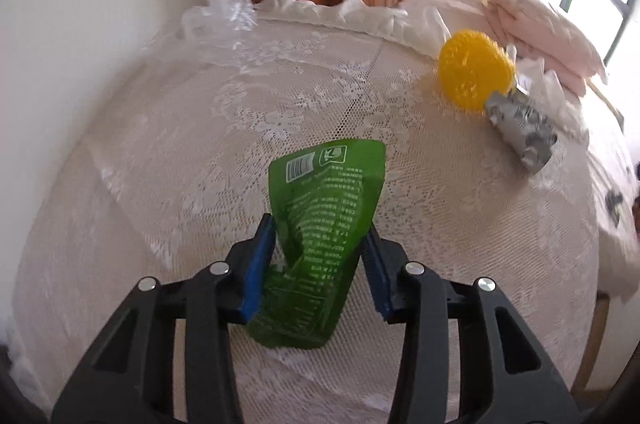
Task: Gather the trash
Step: 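Grasp the green plastic bag with the left tool while the right tool grasps the foil blister pack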
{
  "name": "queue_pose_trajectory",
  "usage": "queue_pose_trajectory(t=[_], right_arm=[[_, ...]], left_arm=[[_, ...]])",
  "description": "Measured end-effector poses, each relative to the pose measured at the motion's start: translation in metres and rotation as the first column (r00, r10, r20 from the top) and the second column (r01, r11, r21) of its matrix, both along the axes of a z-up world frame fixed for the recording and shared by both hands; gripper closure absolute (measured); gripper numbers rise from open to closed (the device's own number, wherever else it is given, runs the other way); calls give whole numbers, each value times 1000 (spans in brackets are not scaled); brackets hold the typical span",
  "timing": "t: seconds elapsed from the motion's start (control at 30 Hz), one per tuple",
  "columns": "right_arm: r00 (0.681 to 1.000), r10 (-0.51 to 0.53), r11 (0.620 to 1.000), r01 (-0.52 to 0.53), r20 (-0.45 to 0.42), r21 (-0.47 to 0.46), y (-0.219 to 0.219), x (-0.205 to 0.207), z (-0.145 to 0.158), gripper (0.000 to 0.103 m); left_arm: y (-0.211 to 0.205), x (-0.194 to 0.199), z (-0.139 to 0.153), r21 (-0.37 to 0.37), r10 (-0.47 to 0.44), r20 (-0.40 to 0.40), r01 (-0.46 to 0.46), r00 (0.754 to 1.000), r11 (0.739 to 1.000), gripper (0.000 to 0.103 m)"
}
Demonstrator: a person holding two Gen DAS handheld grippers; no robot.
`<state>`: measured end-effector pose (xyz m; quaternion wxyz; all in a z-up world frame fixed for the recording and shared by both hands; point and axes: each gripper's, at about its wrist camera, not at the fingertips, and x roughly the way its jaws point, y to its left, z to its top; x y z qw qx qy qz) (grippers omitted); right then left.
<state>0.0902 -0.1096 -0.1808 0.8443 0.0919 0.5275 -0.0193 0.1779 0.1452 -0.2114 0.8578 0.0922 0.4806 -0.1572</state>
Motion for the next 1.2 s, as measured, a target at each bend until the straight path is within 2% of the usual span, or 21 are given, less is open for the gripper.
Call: queue_pose_trajectory(t=[0.17, 0.3, 0.53, 0.7, 0.73, 0.77, 0.8, 0.83, 0.87, 1.07, 1.2], right_arm=[[998, 53, 999, -52, 30, -6, 15, 48, -8, 2], [997, 74, 996, -73, 20, -48, 29, 78, -30, 2], [995, 92, 991, -94, -26, -96, 42, 101, -64, 2], [993, 119, 985, -121, -29, -124, 45, 102, -75, 3], [992, 126, 983, -129, -27, -128, 46, 102, -76, 7], [990, 135, 982, -139, -35, -127, 48, 104, -78, 16], [989, 141, 979, -144, -32, -146, 49, 104, -77, 19], [988, 151, 976, -154, -28, -157, 50, 102, -76, 29], [987, 161, 976, -163, -28, -147, 49, 101, -75, 31], [984, 176, 978, -175, -8, -111, 42, 81, -64, 34], [985, 173, 983, -172, 26, -60, 31, 49, -44, 34]], left_arm=[[3, -13, 14, -57, 78, -18, -79, 997, 995, 62], [3, -22, 18, -82, 125, -43, -129, 991, 988, 62], [1, -33, 25, -119, 167, -65, -173, 984, 978, 62], [-3, -37, 28, -141, 172, -76, -182, 982, 973, 62], [-4, -38, 29, -143, 171, -76, -181, 982, 973, 62], [-5, -40, 30, -144, 171, -74, -180, 982, 973, 62], [-7, -41, 32, -145, 168, -71, -177, 983, 974, 62], [-8, -42, 33, -144, 167, -69, -175, 984, 974, 62], [-9, -44, 34, -142, 167, -67, -176, 984, 974, 62], [-19, -54, 44, -137, 160, -61, -167, 985, 976, 62], [-32, -65, 54, -127, 150, -54, -156, 987, 980, 62]])
